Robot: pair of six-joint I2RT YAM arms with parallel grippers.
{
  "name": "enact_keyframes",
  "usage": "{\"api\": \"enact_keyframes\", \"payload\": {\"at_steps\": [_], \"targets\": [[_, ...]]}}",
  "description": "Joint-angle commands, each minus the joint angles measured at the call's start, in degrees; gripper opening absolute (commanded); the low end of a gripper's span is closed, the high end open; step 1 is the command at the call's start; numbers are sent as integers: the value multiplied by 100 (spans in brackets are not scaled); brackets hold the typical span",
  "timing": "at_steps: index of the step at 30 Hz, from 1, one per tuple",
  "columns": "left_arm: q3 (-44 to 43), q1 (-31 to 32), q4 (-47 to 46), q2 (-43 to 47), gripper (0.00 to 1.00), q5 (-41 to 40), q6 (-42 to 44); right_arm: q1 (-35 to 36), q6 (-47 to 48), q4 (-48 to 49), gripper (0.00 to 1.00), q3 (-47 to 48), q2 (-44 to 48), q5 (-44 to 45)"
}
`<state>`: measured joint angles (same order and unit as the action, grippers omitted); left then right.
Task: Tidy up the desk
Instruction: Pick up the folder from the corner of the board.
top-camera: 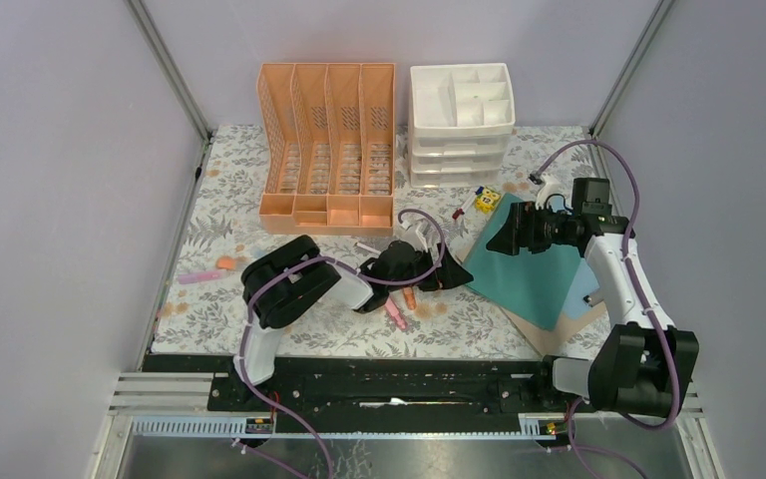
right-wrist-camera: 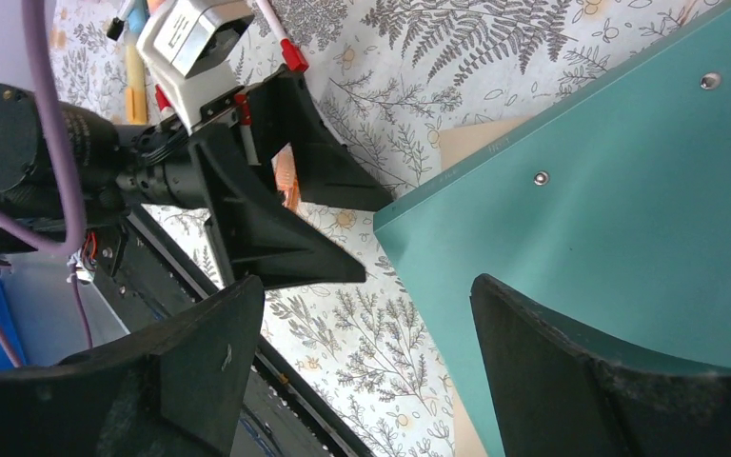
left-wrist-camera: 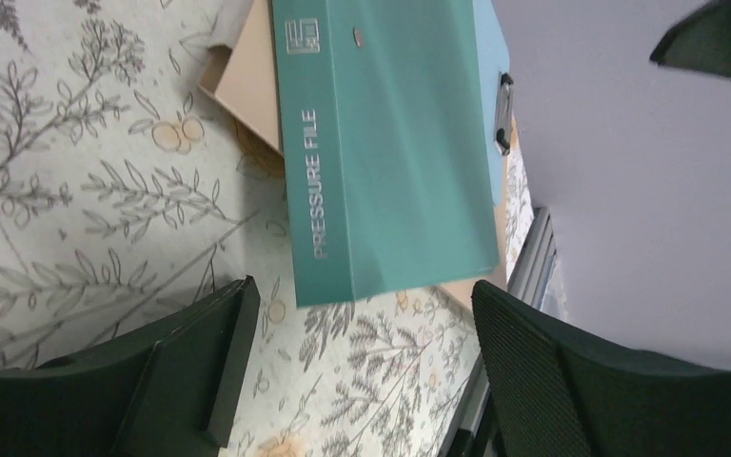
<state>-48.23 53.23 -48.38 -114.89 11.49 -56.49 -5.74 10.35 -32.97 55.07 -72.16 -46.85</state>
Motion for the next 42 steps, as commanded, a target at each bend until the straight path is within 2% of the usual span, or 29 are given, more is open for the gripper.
{"api": "enact_keyframes", "payload": {"at_steps": [1, 15, 24, 27, 29, 31, 32, 38, 40, 42], "targets": [[-356, -132, -126, -364, 85, 79, -120, -63, -10, 160, 87, -23, -25, -369], [-646, -161, -596, -833, 58, 590, -507, -84, 55, 142, 87, -75, -1, -449], [-551, -162, -795, -684, 30, 697, -506, -94, 77, 142, 87, -78, 19, -439], [-595, -158, -832, -701, 27, 734, -504, -103, 81, 142, 88, -88, 34, -439], [-600, -169, -896, -709, 18, 781, -512, -118, 84, 146, 88, -93, 52, -439], [-558, -176, -1045, -671, 3, 853, -500, -121, 91, 142, 88, -108, 72, -447], [-488, -185, -1152, -627, 0, 876, -493, -127, 97, 140, 87, -110, 82, -456], [139, -188, -1370, 176, 0, 719, 165, -129, 249, 34, 89, -69, 148, -508], [373, -190, -1145, 563, 0, 558, 647, -129, 315, -18, 97, -31, 233, -501], [563, -190, -876, 955, 0, 346, 1095, -129, 415, -76, 100, 19, 332, -467]]}}
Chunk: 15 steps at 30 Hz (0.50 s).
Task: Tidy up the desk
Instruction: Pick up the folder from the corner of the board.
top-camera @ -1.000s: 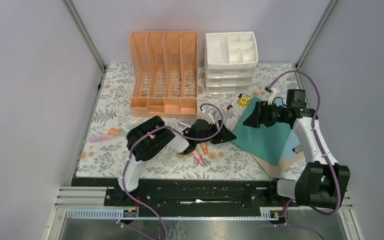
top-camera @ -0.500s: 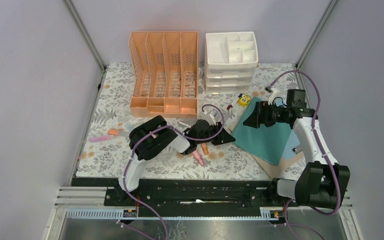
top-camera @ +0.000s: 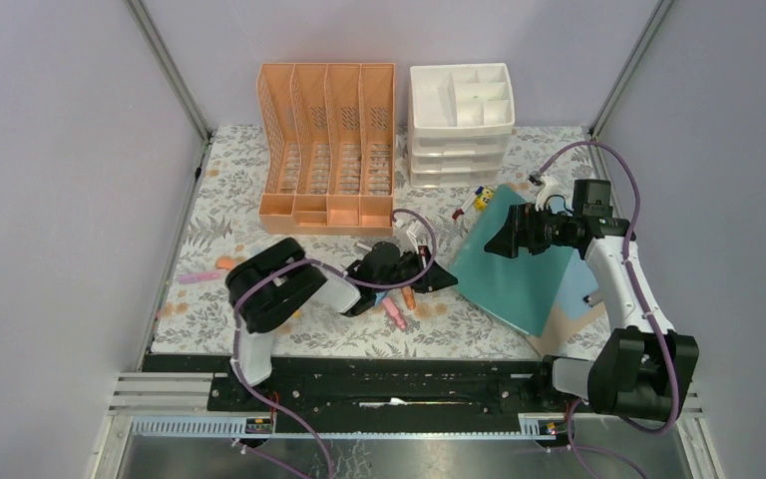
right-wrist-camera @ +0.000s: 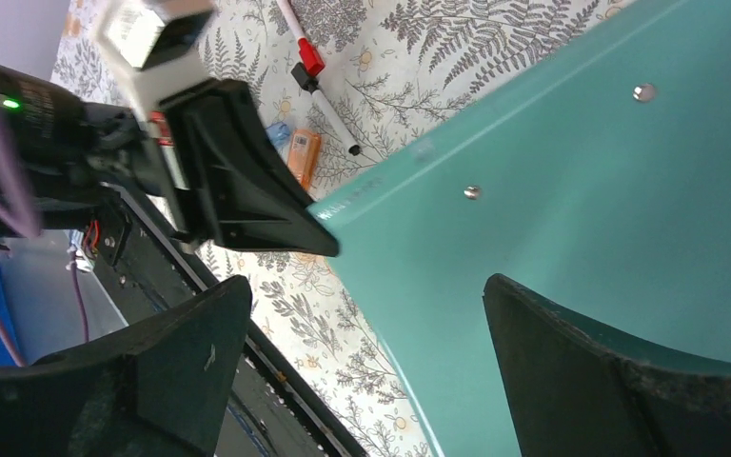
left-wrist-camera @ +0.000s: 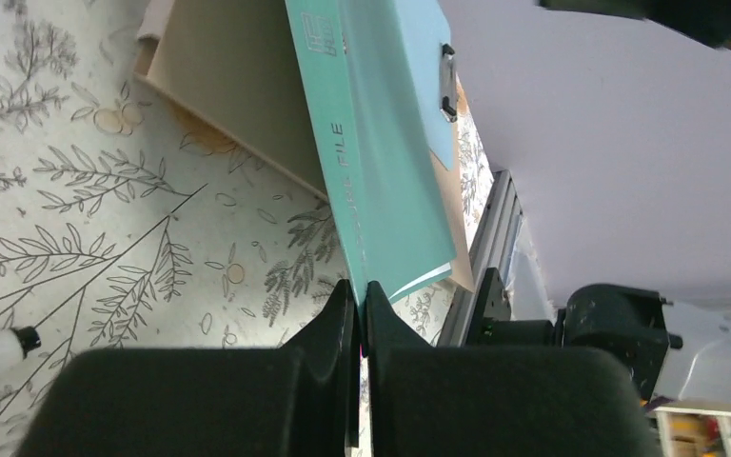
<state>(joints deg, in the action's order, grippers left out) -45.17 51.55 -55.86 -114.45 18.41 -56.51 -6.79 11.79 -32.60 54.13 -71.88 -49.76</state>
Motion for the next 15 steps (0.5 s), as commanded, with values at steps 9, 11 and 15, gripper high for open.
{"api": "enact_keyframes", "payload": {"at_steps": [9, 11, 15], "targets": [[977, -17, 1008, 2534, 0, -1192, 2616, -33, 786, -547, 100, 865, 265, 17], [1110, -21, 1178, 2792, 0, -1248, 2856, -33, 1399, -971, 100, 1452, 36, -88], [1349, -16, 1405, 3201, 0, -1364, 3269, -33, 3327, -2421, 100, 2883, -734, -191]]}}
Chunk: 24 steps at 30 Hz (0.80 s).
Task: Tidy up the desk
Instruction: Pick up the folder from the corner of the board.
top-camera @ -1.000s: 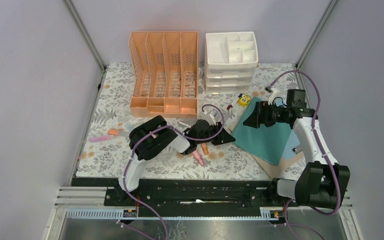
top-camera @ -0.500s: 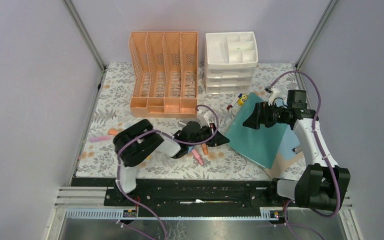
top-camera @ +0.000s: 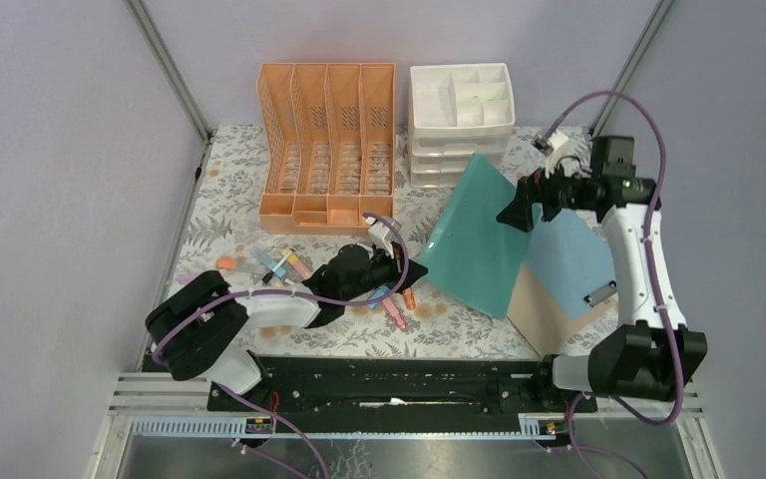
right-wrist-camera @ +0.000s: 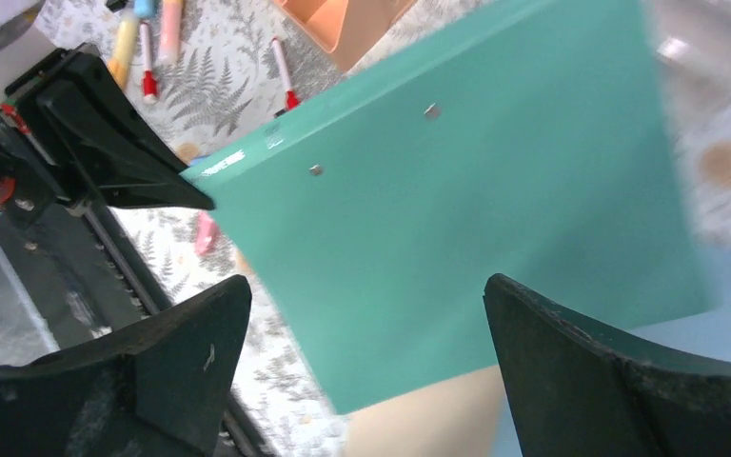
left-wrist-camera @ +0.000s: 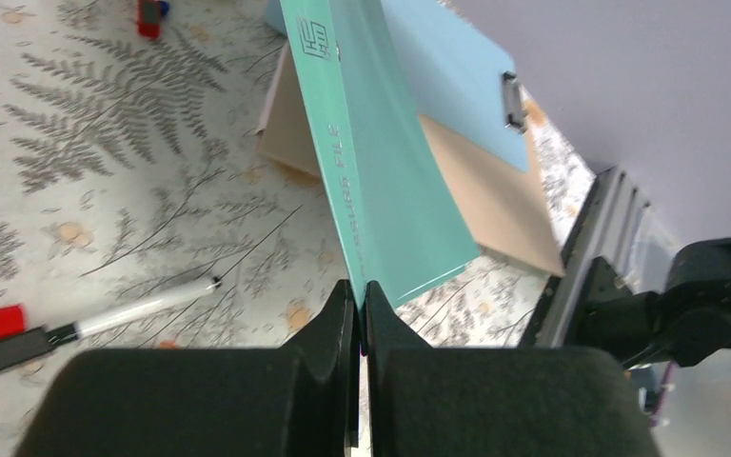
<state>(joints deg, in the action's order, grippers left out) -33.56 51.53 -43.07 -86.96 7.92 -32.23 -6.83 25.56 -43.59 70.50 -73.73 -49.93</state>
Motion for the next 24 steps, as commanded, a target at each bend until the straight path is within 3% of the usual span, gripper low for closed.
{"api": "enact_keyframes", "payload": {"at_steps": [1, 6, 9, 17, 24], "targets": [[261, -17, 167, 557, 0, -358, 933, -29, 2383, -1578, 100, 1529, -752, -101], [654, -12, 207, 1086, 0, -430, 1436, -21, 4780, -2484, 100, 2208, -1598, 108], [893, -9, 126, 1424, 0, -455, 1694, -12, 5678, -2596, 100, 2469, -2024, 129], [1378, 53, -194, 1931, 0, -385, 2157, 78, 6012, -3401, 100, 3687, -3115, -246], [1668, 166, -530, 2164, 0, -215, 2464, 427, 6141, -3596, 100, 3708, -3493, 36]]}}
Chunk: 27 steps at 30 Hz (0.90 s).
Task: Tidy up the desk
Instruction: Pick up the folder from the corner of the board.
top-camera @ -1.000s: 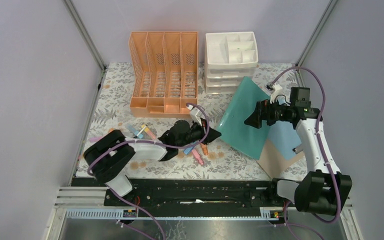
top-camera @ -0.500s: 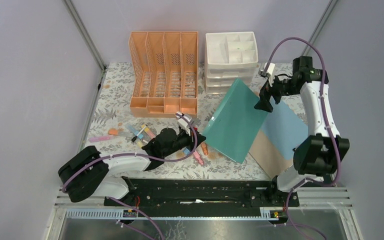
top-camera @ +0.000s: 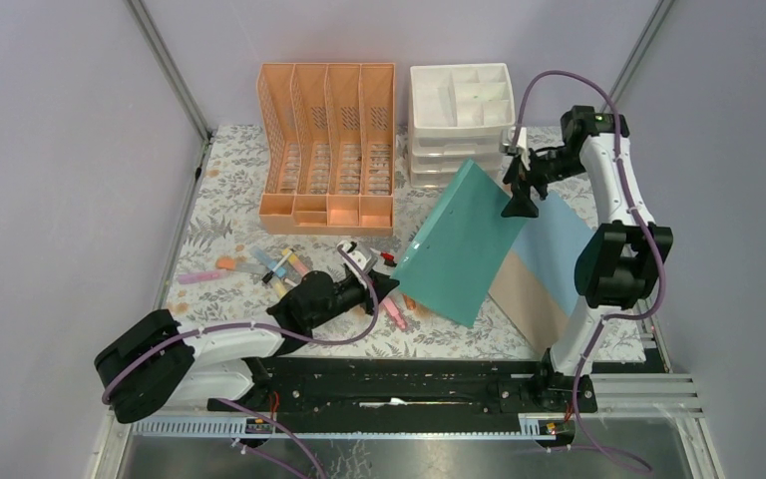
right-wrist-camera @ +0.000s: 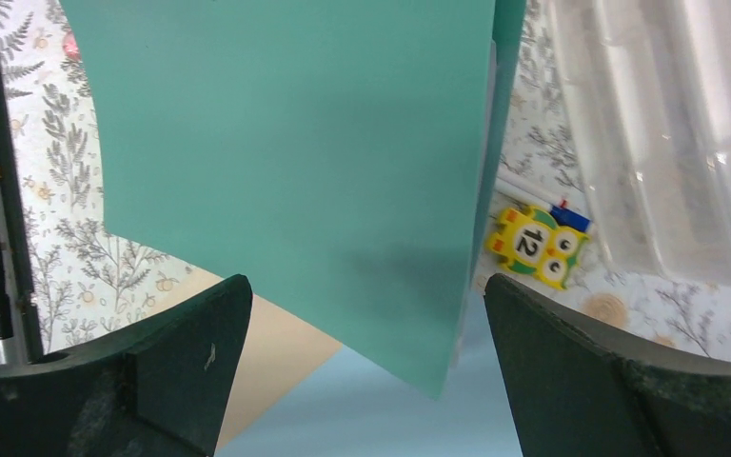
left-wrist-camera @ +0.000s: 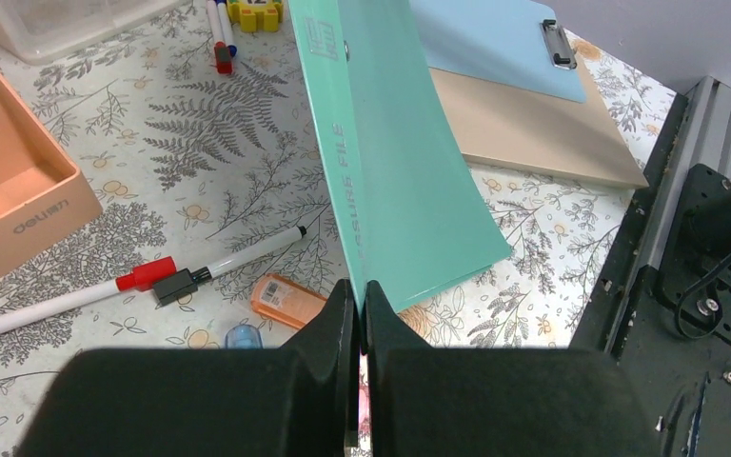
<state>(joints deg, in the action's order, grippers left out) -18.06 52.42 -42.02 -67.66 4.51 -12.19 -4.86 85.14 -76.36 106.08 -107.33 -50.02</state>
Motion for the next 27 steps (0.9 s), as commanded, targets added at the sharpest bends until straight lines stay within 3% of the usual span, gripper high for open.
{"api": "enact_keyframes", "payload": {"at_steps": [1, 7, 11, 15, 18, 21, 25, 27], "targets": [[138, 97, -642, 264, 0, 128, 495, 243, 63, -232, 100, 195, -153, 56], [330, 188, -741, 486, 0, 187, 574, 293, -235, 92, 100, 271, -206, -30], [406, 207, -855, 578, 0, 197, 626, 532, 135, -228, 100, -35, -262, -151], [449, 230, -857, 663, 0, 163, 680, 737, 718, -590, 90, -475, -164, -427], [499, 226, -852, 721, 0, 76, 719, 750, 836, -806, 71, -482, -121, -452], [514, 224, -881, 737, 0, -20, 724, 751, 764, -823, 38, -532, 16, -362], [506, 224, -885, 703, 0, -172, 699, 751, 743, -823, 4, -639, 241, -287], [506, 224, -862, 709, 0, -332, 650, 755, 685, -828, 0, -646, 364, -228]]}}
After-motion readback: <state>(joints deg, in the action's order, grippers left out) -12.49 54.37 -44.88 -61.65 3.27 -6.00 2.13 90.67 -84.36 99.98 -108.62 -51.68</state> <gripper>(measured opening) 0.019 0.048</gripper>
